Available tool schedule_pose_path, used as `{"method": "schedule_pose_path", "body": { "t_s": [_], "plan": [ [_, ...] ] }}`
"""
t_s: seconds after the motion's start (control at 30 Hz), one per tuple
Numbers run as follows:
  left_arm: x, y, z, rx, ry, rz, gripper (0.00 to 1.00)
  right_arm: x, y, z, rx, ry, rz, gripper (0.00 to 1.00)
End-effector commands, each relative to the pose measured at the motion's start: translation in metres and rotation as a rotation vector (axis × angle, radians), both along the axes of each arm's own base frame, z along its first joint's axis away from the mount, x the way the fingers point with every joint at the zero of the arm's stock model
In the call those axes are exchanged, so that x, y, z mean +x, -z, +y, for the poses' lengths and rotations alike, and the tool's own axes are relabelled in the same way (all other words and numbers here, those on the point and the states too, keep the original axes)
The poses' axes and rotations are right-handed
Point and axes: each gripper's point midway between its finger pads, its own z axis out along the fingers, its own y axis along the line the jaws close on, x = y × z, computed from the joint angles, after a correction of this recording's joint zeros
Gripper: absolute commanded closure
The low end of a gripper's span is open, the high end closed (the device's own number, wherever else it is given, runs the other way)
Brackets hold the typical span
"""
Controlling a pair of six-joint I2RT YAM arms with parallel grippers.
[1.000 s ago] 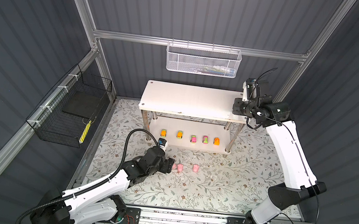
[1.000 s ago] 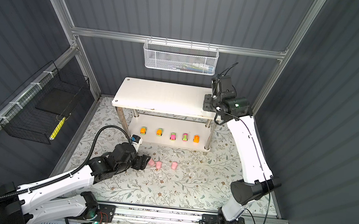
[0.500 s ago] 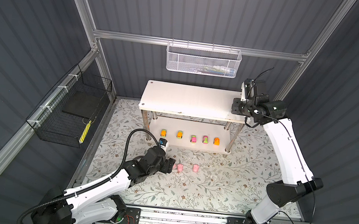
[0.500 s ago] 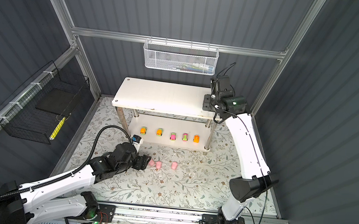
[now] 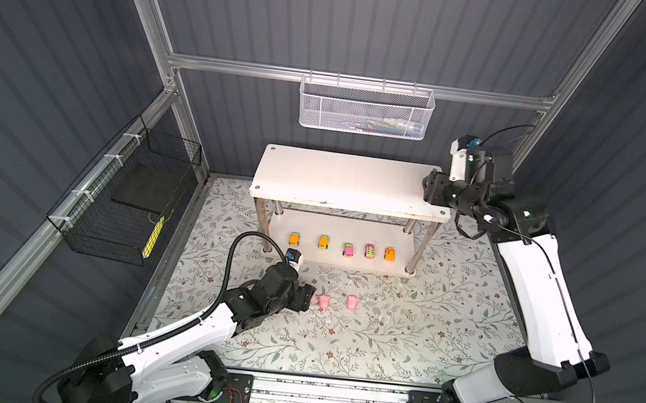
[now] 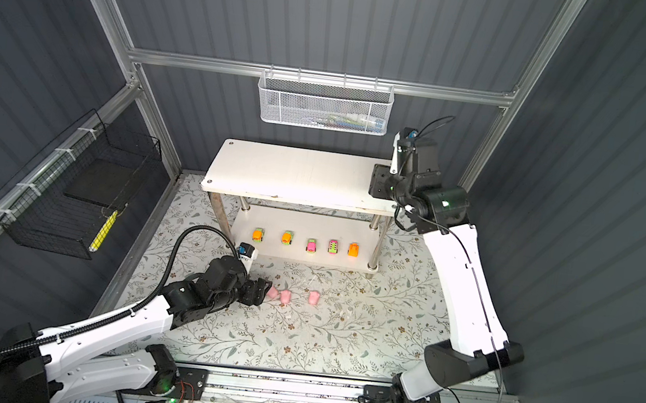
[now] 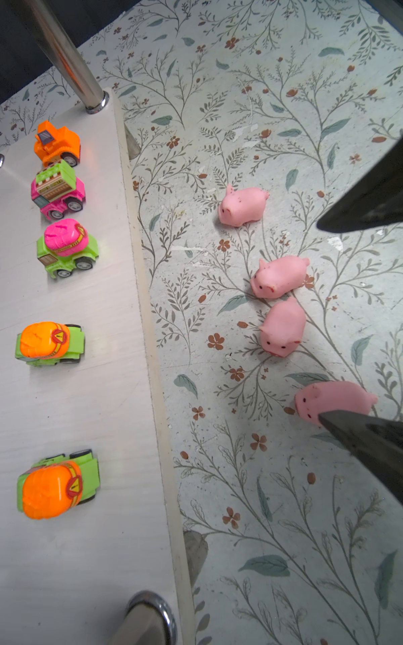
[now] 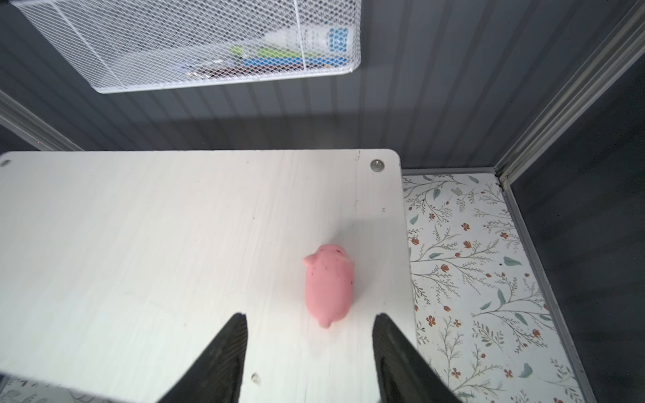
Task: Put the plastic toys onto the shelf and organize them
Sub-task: 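Lower the pig onto the top shelf near its far corner and open the right gripper, then draw the right gripper back down toward the remaining pink pigs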
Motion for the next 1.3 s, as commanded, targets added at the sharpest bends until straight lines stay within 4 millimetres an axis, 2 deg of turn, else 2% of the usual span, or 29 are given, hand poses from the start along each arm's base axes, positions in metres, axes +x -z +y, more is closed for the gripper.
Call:
{"method": "schedule_pose_path", "body": {
  "t_s": [0.0,0.1,0.23,0.4,0.5,0.6,0.73,0.93,1.07,1.1,1.13,1.27],
  "plan": [
    [0.001,0.002,0.000,0.006,0.005,0.007,0.20,-0.021,-0.026,0.001,0.048,-0.052,-0.098,0.39],
    [0.002,0.001,0.002,0.010,-0.005,0.003,0.20,-0.046,-0.033,-0.003,0.062,-0.067,-0.171,0.39],
    [0.004,-0.001,0.004,0.009,-0.019,-0.003,0.20,-0.086,-0.023,-0.002,0.059,-0.109,-0.230,0.40],
    [0.007,-0.004,0.005,0.004,-0.038,-0.009,0.20,-0.127,0.015,0.003,-0.014,-0.121,-0.235,0.42],
    [0.011,-0.006,0.007,0.011,-0.055,-0.020,0.20,-0.144,0.044,0.010,0.005,-0.134,-0.203,0.42],
    [0.014,-0.010,0.010,0.008,-0.084,-0.036,0.20,-0.152,0.081,0.021,-0.027,-0.144,-0.153,0.43],
    [0.018,-0.016,0.018,0.010,-0.133,-0.062,0.20,-0.160,0.129,0.049,-0.083,-0.170,-0.080,0.42],
    [0.020,-0.023,0.033,0.026,-0.204,-0.097,0.20,-0.170,0.192,0.097,-0.061,-0.204,0.032,0.41],
    [0.020,-0.024,0.043,0.034,-0.248,-0.112,0.20,-0.177,0.245,0.125,0.011,-0.209,0.167,0.39],
    [0.020,-0.025,0.045,0.036,-0.255,-0.116,0.20,-0.179,0.253,0.131,0.032,-0.213,0.194,0.39],
    [0.020,-0.025,0.047,0.038,-0.260,-0.118,0.20,-0.180,0.272,0.139,0.016,-0.216,0.242,0.39],
    [0.021,-0.026,0.050,0.043,-0.270,-0.125,0.20,-0.182,0.318,0.154,-0.035,-0.187,0.359,0.37]
  ]
}}
